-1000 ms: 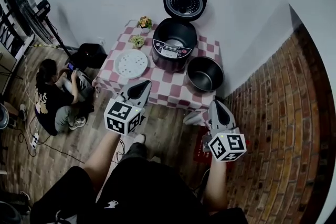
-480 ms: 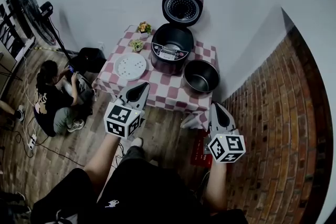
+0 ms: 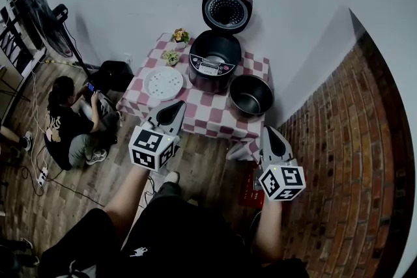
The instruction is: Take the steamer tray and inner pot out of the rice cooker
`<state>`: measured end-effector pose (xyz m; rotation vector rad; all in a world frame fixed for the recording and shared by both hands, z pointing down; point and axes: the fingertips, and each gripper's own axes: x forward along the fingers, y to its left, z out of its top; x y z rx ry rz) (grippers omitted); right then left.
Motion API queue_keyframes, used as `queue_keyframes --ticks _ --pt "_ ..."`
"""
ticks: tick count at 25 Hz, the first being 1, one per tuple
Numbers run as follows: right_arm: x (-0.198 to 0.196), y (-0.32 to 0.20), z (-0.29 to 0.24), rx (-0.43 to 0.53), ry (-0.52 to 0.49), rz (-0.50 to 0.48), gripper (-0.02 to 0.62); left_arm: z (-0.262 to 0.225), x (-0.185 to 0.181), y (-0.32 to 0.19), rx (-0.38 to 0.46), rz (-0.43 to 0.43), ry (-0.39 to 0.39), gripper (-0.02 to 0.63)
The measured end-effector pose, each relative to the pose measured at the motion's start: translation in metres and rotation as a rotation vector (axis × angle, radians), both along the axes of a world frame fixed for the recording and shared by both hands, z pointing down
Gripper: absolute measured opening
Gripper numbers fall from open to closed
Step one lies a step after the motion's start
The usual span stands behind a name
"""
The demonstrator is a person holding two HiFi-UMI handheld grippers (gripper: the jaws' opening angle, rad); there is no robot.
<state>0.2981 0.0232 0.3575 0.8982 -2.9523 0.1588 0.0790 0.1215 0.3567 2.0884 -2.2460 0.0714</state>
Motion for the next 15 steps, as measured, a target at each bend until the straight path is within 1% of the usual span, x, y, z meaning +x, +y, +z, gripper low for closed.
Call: queue_keyframes --ticks 15 --pt "-0.001 -0.014 0.009 -0.011 0.009 -0.001 0.002 0.010 -0.003 -0.017 -0.019 -0.006 0.009 0.003"
